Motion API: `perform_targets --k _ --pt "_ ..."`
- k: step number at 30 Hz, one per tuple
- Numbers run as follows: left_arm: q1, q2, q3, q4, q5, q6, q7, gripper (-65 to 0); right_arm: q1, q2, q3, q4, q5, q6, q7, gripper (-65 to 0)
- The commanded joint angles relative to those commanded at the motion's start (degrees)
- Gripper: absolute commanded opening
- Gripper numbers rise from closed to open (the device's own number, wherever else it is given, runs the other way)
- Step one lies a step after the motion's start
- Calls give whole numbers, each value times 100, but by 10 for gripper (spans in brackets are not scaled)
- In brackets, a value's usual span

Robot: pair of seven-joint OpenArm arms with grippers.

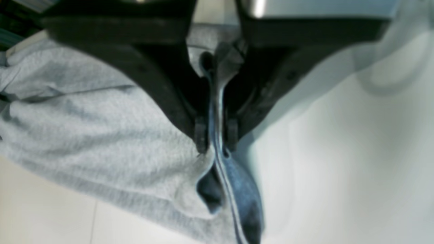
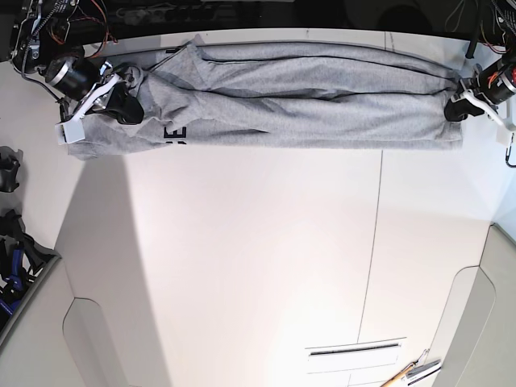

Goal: Fold the T-shirt properly
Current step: 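Lift the strip end with the left gripper and fold it toward the right gripper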

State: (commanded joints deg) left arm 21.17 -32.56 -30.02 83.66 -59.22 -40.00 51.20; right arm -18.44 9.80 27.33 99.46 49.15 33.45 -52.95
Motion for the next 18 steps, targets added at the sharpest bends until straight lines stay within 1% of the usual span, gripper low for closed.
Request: perform_targets --k 5,9,10,12,14,15,16,17,18 --pt "-476 2 2 0 321 0 2 -650 0 0 20 28 87 0 0 -650" --pt "-743 2 2 0 643 187 -7 -650 0 0 20 31 127 42 0 -650" --pt "-789 2 2 -2 734 189 -15 -650 0 0 20 31 144 42 0 -650" --pt "-815 0 2 -2 973 187 -262 -650 2 0 20 44 146 42 0 -650" --pt "-817 0 2 -2 1342 194 -612 -650 2 0 20 74 146 42 0 -650" --pt "-852 2 2 -2 1484 272 -691 -650 2 0 20 98 146 42 0 -650" --pt "-916 0 2 -4 1578 427 -684 -650 2 0 20 133 146 42 0 -650" --pt "-1003 0 2 -4 1650 517 -684 -650 2 0 20 177 144 42 0 -650" --pt "-1099 0 2 -4 1744 548 -686 -650 2 0 20 234 144 42 0 -650"
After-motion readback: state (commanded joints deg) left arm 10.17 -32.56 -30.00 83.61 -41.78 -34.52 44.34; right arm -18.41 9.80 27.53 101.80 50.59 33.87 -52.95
